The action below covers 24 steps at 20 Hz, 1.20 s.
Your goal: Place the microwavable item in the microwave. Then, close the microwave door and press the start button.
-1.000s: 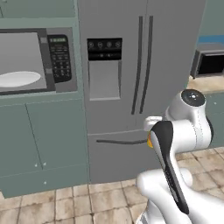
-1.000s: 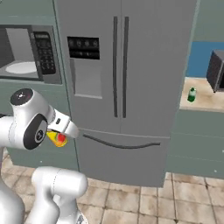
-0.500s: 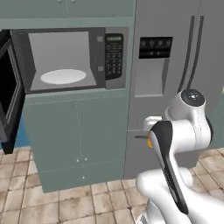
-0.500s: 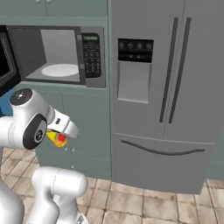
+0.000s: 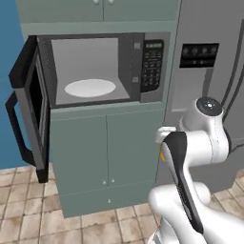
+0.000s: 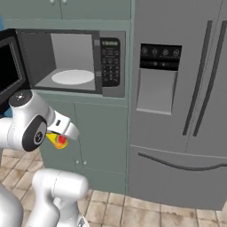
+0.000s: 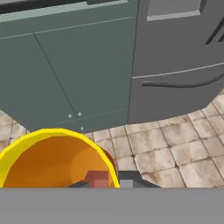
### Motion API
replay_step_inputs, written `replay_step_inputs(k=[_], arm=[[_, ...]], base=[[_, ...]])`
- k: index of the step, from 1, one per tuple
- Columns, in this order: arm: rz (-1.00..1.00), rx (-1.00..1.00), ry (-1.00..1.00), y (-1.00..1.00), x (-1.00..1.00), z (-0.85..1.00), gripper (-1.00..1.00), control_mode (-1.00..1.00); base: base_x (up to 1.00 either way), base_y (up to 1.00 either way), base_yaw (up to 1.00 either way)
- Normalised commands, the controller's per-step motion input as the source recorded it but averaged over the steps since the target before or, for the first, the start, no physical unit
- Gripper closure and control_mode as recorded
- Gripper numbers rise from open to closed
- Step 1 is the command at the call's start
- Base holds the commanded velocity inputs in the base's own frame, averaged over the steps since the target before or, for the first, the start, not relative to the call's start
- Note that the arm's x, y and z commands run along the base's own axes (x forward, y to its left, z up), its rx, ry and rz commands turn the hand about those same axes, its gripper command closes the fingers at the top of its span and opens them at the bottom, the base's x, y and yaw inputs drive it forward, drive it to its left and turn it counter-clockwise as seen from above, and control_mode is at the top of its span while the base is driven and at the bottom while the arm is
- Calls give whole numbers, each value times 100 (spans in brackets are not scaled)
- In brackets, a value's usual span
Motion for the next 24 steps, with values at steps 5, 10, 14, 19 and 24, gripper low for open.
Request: replay_step_inputs(k=[5,10,14,19,24], arm=[[0,0,0,0,0,0,100,100],[0,0,0,0,0,0,100,100],[0,0,0,0,0,0,100,100],[0,0,0,0,0,0,100,100],[0,0,0,0,0,0,100,100]], base=[[47,41,1],[46,25,3],[50,37,3],[38,52,1],[30,36,0]])
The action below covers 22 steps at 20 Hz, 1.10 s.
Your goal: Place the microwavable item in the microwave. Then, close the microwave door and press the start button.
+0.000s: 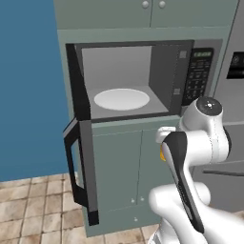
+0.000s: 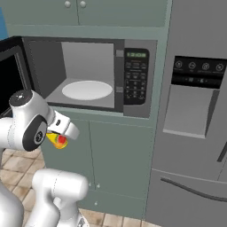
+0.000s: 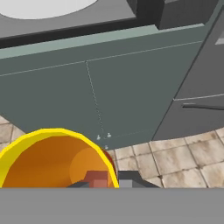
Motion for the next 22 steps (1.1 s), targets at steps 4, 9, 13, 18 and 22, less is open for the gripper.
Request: replay_step_inputs(k=[4,9,13,18,22], arm=[[0,0,0,0,0,0,100,100],[0,0,0,0,0,0,100,100],[0,0,0,0,0,0,100,100],[0,0,0,0,0,0,100,100],[0,0,0,0,22,1,100,-100]], base=[[10,9,0],[-18,6,0],[-23,22,0],[6,14,0],[0,0,0]])
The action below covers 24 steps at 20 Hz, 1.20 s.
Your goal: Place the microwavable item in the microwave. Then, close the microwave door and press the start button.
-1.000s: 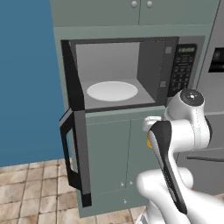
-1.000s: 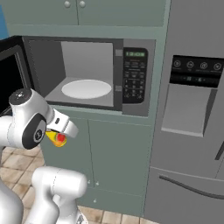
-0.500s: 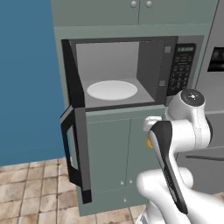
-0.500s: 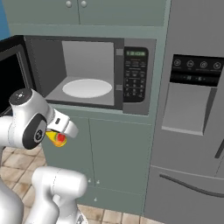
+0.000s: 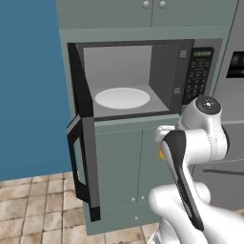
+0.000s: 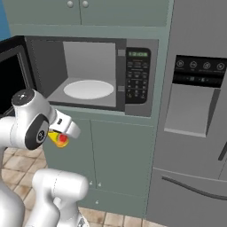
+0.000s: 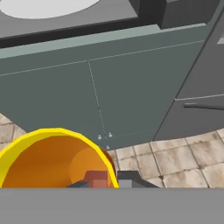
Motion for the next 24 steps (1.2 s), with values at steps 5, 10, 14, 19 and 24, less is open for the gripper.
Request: replay_step_inputs(k=[5,10,14,19,24], arm=[[4,-4,-26,0,9,57,100,-100],[3,-10,-26,1,21,68,100,-100],[0,-5,-3,16,49,31,100,-100],[0,4,8,0,93,34,100,-100],[0,5,7,2,79,5,100,-100]], base=[[0,0,0],[0,0,0],[0,0,0],[0,0,0],[0,0,0]])
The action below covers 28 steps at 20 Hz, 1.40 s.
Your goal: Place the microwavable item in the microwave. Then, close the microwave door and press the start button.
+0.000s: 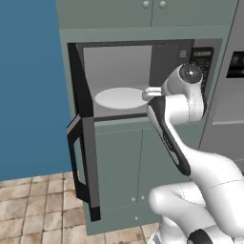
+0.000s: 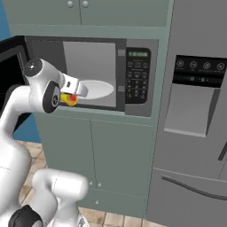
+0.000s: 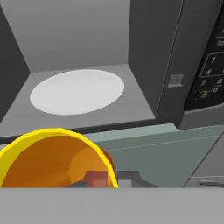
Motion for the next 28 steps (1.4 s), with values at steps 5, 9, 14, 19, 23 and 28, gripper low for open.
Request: replay_step_inputs(k=[5,9,14,19,23,28], arm=[[0,0,9,15,58,-36,100,-100],[0,0,1,3,62,-22,100,-100],[0,0,0,0,58,-3,100,-100],[0,0,0,0,50,-14,100,-100],[0,0,0,0,53,-16,100,-100],[0,0,0,0,58,-8,100,-100]], base=[[0,0,0],[0,0,0],[0,0,0],[0,0,0],[0,0,0],[0,0,0]])
